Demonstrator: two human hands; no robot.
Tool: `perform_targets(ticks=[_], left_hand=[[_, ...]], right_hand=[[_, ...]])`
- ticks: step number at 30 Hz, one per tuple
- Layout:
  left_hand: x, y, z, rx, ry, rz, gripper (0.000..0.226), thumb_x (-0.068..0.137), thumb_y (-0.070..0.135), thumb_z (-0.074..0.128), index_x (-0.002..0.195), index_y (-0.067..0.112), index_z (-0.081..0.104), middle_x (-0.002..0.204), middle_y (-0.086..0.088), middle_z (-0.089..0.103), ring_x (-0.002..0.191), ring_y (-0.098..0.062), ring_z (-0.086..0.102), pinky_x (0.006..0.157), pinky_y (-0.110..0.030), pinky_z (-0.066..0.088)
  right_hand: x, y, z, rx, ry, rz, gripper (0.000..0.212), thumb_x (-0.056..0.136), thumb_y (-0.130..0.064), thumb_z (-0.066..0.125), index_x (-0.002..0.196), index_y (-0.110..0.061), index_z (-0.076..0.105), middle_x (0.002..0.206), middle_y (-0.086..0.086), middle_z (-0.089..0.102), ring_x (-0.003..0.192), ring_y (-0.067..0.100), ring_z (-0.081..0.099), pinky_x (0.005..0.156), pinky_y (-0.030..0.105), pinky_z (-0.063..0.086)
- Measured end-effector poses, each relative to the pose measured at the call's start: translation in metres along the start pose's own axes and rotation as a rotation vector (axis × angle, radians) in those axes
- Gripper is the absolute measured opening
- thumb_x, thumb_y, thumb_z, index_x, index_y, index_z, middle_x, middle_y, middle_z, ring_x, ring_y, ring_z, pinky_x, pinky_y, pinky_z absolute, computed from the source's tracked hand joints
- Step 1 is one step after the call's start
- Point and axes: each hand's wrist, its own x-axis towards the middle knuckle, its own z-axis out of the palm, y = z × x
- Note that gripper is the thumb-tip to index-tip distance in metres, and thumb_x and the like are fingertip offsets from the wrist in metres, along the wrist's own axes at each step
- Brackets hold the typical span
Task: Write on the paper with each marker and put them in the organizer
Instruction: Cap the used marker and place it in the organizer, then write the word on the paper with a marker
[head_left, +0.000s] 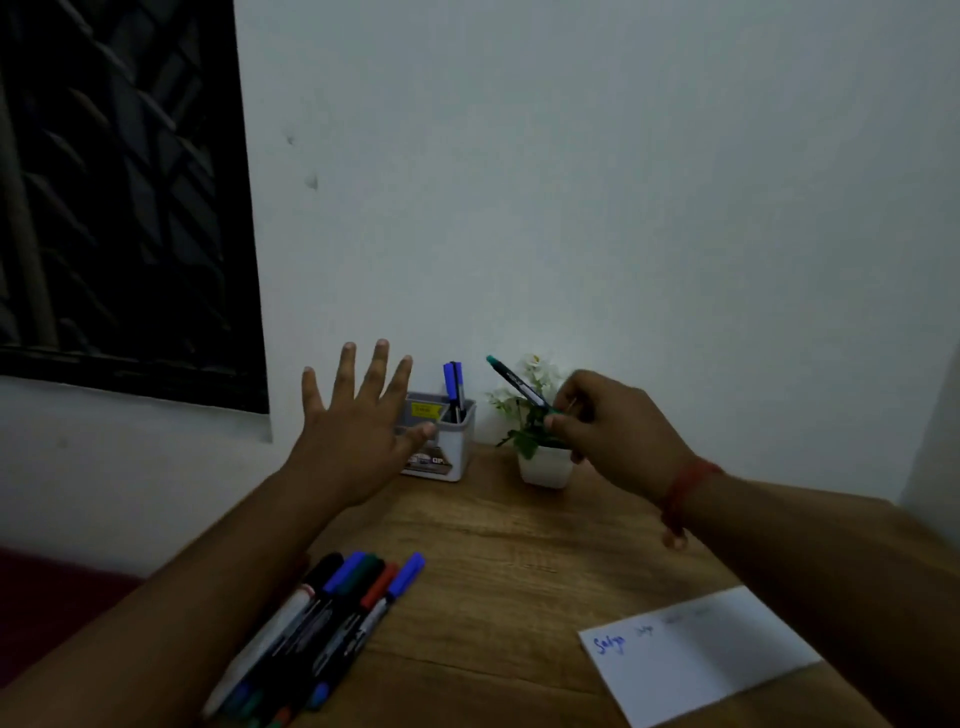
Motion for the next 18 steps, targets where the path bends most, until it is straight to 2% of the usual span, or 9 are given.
perform_targets(ticks=[4, 7, 9, 13, 15, 18], left_hand=[[-0.007, -0.019, 0.016, -0.014, -0.005, -0.034, 0.091, 0.073, 0.082, -0.017, 0.15, 0.034, -0.025, 0.157, 0.002, -0.036, 0.144, -0.027, -0.035, 0.115, -0.065, -0.01], [-0.009, -0.024, 0.021, -0.041, 0.0, -0.014, 0.091, 0.071, 0.084, -0.02, 0.148, 0.035, -0.026, 0.157, 0.002, -0.035, 0.144, -0.027, -0.034, 0.115, -0.065, -0.009], [-0.008, -0.028, 0.021, -0.061, 0.011, -0.019, 0.091, 0.073, 0.084, -0.017, 0.15, 0.035, -0.024, 0.158, 0.002, -0.033, 0.145, -0.027, -0.033, 0.115, -0.065, -0.009], [-0.008, -0.036, 0.02, -0.098, -0.026, -0.048, 0.091, 0.071, 0.082, -0.015, 0.148, 0.037, -0.027, 0.156, 0.004, -0.037, 0.143, -0.026, -0.036, 0.113, -0.063, -0.013], [-0.009, -0.039, 0.018, -0.129, -0.051, -0.059, 0.09, 0.07, 0.083, -0.015, 0.147, 0.038, -0.028, 0.156, 0.004, -0.037, 0.143, -0.025, -0.036, 0.113, -0.062, -0.015], [-0.009, -0.041, 0.016, -0.146, -0.098, -0.071, 0.091, 0.073, 0.085, -0.011, 0.149, 0.037, -0.025, 0.157, 0.004, -0.035, 0.144, -0.026, -0.035, 0.113, -0.062, -0.014]], right_hand=[[0.057, -0.032, 0.015, -0.173, 0.051, -0.067, 0.013, 0.092, -0.024, 0.068, 0.096, -0.013, 0.071, 0.093, 0.002, 0.069, 0.076, 0.012, 0.061, 0.062, 0.02, 0.049], [0.093, -0.05, 0.023, -0.211, 0.056, -0.072, 0.016, 0.092, -0.02, 0.068, 0.098, -0.007, 0.073, 0.1, 0.008, 0.071, 0.081, 0.02, 0.066, 0.077, 0.035, 0.059], [0.113, -0.06, 0.03, -0.28, -0.004, -0.063, 0.017, 0.092, -0.02, 0.068, 0.098, -0.005, 0.073, 0.1, 0.009, 0.072, 0.08, 0.022, 0.065, 0.081, 0.036, 0.059], [0.142, -0.072, 0.051, -0.42, -0.158, -0.04, 0.019, 0.09, -0.02, 0.069, 0.1, -0.003, 0.072, 0.097, 0.012, 0.075, 0.088, 0.026, 0.071, 0.082, 0.035, 0.057], [0.15, -0.077, 0.063, -0.499, -0.257, 0.013, 0.022, 0.092, -0.017, 0.067, 0.105, 0.0, 0.072, 0.089, 0.011, 0.072, 0.079, 0.024, 0.068, 0.073, 0.034, 0.057], [0.155, -0.082, 0.078, -0.591, -0.367, 0.044, 0.025, 0.091, -0.018, 0.067, 0.104, 0.002, 0.071, 0.085, 0.01, 0.069, 0.069, 0.021, 0.059, 0.055, 0.026, 0.047]])
